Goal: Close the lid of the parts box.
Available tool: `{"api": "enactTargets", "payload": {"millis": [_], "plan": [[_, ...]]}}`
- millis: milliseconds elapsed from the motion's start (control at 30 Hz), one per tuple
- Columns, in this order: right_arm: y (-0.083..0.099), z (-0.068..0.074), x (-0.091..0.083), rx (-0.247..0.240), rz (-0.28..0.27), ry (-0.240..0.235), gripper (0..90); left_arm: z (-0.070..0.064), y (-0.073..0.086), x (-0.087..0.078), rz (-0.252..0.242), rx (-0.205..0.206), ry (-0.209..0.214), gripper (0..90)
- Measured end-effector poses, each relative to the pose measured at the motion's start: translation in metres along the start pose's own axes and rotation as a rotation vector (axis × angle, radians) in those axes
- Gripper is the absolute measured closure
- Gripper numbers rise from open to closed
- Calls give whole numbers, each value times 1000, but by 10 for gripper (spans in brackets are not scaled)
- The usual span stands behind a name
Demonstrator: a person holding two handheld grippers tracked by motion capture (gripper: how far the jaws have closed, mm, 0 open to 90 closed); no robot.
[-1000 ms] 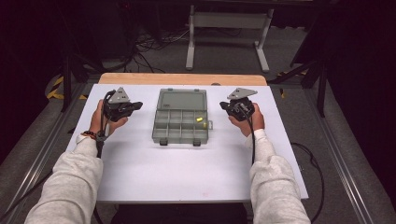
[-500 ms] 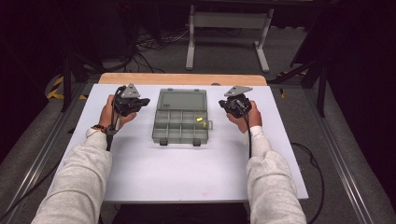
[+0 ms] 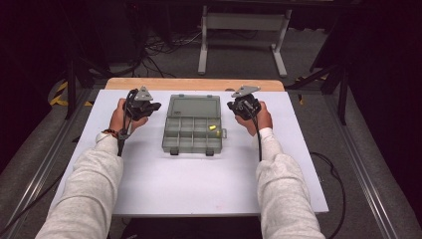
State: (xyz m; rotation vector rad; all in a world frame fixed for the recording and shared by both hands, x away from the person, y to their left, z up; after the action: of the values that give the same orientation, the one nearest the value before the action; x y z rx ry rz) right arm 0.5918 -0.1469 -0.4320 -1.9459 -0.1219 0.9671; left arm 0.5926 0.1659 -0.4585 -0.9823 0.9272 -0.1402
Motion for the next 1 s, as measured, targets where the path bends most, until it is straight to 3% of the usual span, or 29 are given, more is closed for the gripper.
{"api": "enactTargets", "payload": {"millis": [200, 400, 533, 633, 667, 733, 833, 867, 1000], "plan": [[1, -4, 13, -11, 50, 3, 900, 8, 5, 9, 24, -27, -9, 900], [14, -15, 26, 3, 106, 11, 900, 9, 5, 23, 55, -14, -3, 900], [23, -18, 37, 7, 150, 9, 900, 6, 6, 36, 95, 10, 5, 900], [28, -17, 43, 9, 177, -4, 900, 5, 8, 41, 97, 4, 10, 900], [32, -15, 49, -4, 208, -9, 900, 6, 11, 44, 108, -3, 10, 900], [32, -11, 54, -18, 218, -25, 900, 7, 14, 46, 108, -16, 11, 900], [30, -6, 59, -33, 226, -44, 900, 8, 15, 48, 111, -14, 15, 900], [26, -2, 64, -63, 248, -57, 900, 7, 16, 49, 116, -6, 14, 900], [30, -3, 71, -83, 300, -56, 900, 5, 17, 53, 119, -6, 19, 900]]}}
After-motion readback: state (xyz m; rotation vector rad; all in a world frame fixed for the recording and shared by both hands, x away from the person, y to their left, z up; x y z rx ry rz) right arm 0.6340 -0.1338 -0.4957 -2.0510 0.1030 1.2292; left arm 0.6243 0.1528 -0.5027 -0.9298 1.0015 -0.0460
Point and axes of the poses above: each handheld gripper's, and its own axes: x roughly forward along the jaws, y roughly out of its underside, z roughly to its left, the point moved 7 cm from there along x, roughly forward along the jaws, and after that the axes turned 1 degree about -x, right-handed, at the moved point
